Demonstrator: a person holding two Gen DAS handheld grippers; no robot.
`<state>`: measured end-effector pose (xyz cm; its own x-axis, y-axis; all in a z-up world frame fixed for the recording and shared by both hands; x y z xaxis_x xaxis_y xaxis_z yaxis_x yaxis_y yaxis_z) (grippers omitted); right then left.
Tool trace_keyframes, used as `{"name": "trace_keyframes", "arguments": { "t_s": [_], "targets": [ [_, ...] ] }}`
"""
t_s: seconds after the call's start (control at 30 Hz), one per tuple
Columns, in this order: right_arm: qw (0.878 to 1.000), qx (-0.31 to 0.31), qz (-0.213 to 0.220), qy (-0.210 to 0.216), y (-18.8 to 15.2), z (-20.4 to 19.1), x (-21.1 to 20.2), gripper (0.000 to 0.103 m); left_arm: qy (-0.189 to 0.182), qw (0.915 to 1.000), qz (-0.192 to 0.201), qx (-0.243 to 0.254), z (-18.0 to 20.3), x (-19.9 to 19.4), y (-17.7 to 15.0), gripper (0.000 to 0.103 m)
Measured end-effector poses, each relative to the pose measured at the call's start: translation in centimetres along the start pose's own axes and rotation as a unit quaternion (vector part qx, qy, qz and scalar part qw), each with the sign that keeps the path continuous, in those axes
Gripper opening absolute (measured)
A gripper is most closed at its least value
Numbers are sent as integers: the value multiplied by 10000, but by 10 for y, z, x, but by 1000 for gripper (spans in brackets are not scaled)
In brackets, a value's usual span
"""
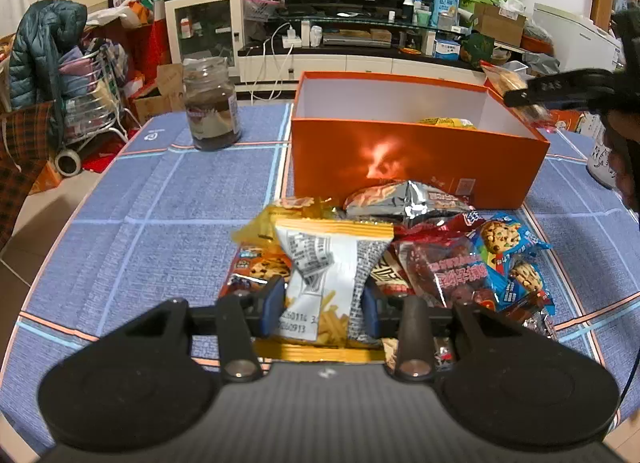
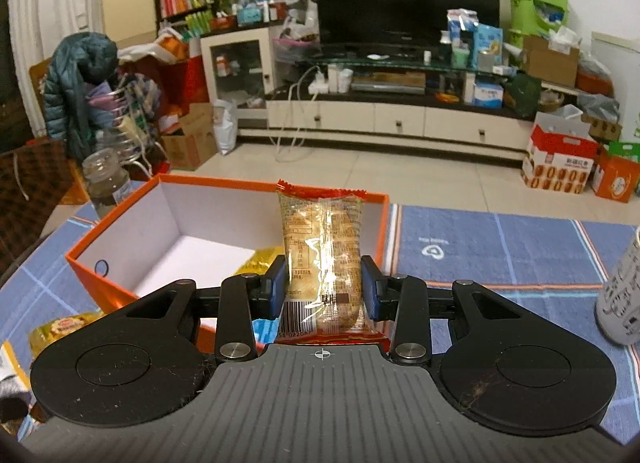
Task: Organize snacks
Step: 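Lift the biscuit packet with right gripper and carry it over the orange box, then lower white chip bag into orange box with left gripper while right gripper releases biscuit packet inside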
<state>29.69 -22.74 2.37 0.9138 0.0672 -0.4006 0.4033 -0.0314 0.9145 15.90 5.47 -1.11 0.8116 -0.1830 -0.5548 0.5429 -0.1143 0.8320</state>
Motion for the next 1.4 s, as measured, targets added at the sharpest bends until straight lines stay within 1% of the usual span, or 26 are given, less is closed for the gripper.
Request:
{"name": "trace_keyframes", "arguments": {
  "t_s": [0.27,0.37,0.5,0.63,0.7,0.83,0.9,0.97,1.03,1.13,1.23,1.4],
  "targets": [
    [10000,-23,-24,-52,7,-3,14,21,-28,10000,4,-20,-1,-1,0,36],
    [10000,4,-62,-58,5,-2,20,21,-31,9999,70,-74,-2,-4,6,36],
    [10000,-4,-51,-41,4,-1,20,21,-33,9995,314,-40,-1,-10,29,36],
    [10000,89,-2,-34,2,5,16,21,-206,9981,586,-36,4,-8,65,36],
    [9999,111,-5,-10,1,8,14,21,-294,9968,742,78,10,-4,83,36],
    [9997,251,5,20,0,12,14,21,-452,9948,896,185,22,19,120,36],
    [9993,376,-7,76,-1,13,14,21,-408,9942,959,282,27,36,134,36],
    [9992,384,-49,92,-4,12,18,21,-407,9947,904,278,30,57,143,36],
    [9992,384,-48,91,-5,9,20,21,-387,9960,780,196,32,79,147,36],
    [9995,314,-31,71,-6,5,23,21,-248,9977,617,162,33,109,145,36],
    [9997,245,-30,46,-7,4,23,21,-227,9983,513,130,34,127,143,36],
    [9997,254,-35,23,-8,7,24,21,-246,9990,364,122,38,143,138,36]
  ]
}}
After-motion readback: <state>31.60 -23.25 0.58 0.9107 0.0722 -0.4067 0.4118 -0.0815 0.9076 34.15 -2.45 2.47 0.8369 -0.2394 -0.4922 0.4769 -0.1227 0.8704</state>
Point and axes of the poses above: each gripper's, at about its wrist camera, not at the fingertips, and x roughly the way its jaws point, z to its right, y to its top, the point moved 7 cm from there along x, roughly the way its jaws point, and after that the axes turned 9 degrees about z, right-handed, at the moved point
